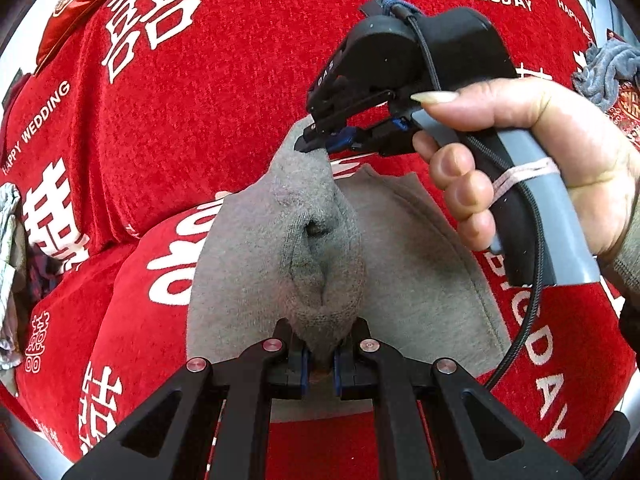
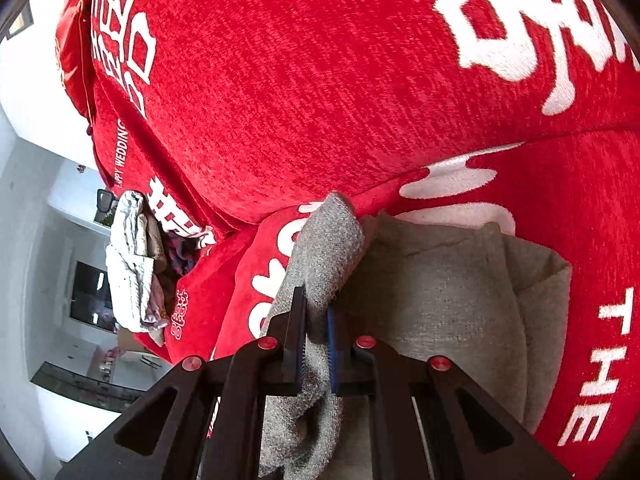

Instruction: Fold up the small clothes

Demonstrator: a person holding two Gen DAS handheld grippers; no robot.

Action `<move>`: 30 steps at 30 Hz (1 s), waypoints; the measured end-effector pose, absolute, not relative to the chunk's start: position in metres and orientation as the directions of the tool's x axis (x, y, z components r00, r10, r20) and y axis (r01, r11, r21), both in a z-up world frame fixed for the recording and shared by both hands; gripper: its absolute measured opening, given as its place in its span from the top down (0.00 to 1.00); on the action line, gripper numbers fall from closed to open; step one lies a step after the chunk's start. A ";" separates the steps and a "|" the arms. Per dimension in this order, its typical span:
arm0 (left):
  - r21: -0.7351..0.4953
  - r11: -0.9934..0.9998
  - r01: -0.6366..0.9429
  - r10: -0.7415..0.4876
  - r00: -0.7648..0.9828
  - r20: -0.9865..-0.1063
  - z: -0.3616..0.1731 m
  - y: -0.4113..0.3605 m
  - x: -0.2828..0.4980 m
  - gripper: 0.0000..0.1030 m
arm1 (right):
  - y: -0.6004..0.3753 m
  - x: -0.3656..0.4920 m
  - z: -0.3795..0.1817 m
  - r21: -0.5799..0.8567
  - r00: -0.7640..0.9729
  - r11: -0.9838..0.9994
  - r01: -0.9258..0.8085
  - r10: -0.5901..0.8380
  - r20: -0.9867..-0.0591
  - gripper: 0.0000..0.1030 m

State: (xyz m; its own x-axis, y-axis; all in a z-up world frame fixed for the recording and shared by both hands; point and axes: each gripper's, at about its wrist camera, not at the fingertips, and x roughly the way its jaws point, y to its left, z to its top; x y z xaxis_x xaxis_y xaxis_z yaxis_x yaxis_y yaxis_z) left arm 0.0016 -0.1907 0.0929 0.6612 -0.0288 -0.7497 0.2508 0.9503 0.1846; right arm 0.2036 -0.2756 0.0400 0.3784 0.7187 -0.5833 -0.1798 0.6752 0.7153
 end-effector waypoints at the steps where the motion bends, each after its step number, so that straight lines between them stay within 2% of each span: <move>1: 0.186 0.950 0.253 -0.029 0.660 -0.751 0.092 -0.191 0.002 0.91 | -0.277 0.204 0.038 0.716 0.378 0.676 -0.175 0.717 -0.585 0.91; 7: 0.182 0.950 0.255 -0.023 0.636 -0.771 0.083 -0.188 0.005 0.91 | -0.282 0.212 0.000 0.737 0.315 0.669 -0.095 0.723 -0.615 0.84; 9: 0.193 0.946 0.259 -0.018 0.638 -0.770 0.082 -0.189 0.004 0.91 | -0.284 0.212 -0.009 0.747 0.309 0.659 -0.090 0.732 -0.608 0.75; 10: 0.195 0.946 0.260 -0.017 0.638 -0.770 0.082 -0.190 0.004 0.91 | -0.285 0.212 -0.012 0.749 0.307 0.657 -0.086 0.733 -0.607 0.53; 11: 0.194 0.945 0.261 -0.018 0.636 -0.771 0.081 -0.190 0.004 0.91 | -0.286 0.211 -0.015 0.750 0.305 0.657 -0.075 0.731 -0.610 0.37; 18: 0.206 0.944 0.259 -0.005 0.633 -0.774 0.080 -0.194 0.004 0.91 | -0.275 0.207 -0.020 0.808 0.249 0.580 -0.106 0.802 -0.543 0.40; 20: 0.206 0.944 0.256 -0.003 0.634 -0.774 0.082 -0.194 0.004 0.91 | -0.264 0.207 -0.023 0.791 0.237 0.601 -0.116 0.790 -0.565 0.81; 30: 0.207 0.939 0.274 -0.025 0.656 -0.754 0.098 -0.208 -0.001 0.91 | -0.275 0.196 0.024 0.746 0.321 0.628 -0.222 0.769 -0.553 0.86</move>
